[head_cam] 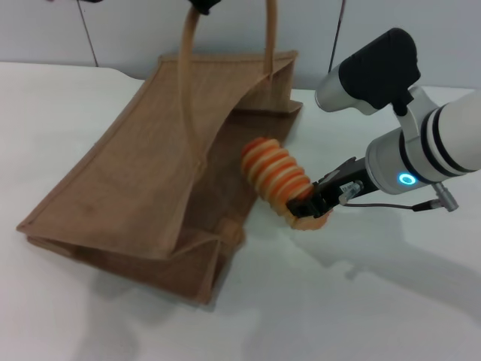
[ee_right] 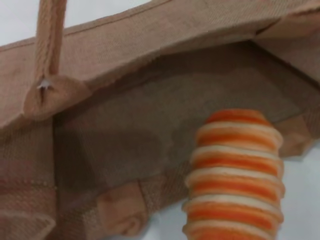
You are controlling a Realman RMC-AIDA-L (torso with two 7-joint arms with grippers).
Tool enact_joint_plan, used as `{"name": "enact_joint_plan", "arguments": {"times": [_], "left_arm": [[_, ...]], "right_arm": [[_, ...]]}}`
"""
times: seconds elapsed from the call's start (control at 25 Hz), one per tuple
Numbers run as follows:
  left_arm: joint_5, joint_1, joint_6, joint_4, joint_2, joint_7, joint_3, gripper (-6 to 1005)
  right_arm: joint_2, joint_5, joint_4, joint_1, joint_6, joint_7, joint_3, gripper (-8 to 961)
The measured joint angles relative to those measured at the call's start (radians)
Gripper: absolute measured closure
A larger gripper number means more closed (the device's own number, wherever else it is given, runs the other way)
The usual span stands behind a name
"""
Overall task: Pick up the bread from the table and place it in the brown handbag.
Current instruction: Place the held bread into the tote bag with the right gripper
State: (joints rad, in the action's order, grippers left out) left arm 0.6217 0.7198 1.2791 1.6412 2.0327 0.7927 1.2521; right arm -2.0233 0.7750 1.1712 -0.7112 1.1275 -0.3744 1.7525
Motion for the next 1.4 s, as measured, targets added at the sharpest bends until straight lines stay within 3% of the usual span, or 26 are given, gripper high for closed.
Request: {"name": "enact_joint_plan", "arguments": {"times": [0.48, 1.4], "left_arm": [[0.007, 0.038, -0.021, 0.044, 0.000, -0.052, 0.088, 875], [0.037, 0.069, -0.051, 0.124, 0.001, -0.122, 0.216, 875]], "right_arm": [[-0.001, 0.026, -0.024, -0.039, -0.037, -0.015, 0.008, 569], [0.000, 0.153, -0.282, -0.165, -0.253, -0.124, 0.012, 626]]}}
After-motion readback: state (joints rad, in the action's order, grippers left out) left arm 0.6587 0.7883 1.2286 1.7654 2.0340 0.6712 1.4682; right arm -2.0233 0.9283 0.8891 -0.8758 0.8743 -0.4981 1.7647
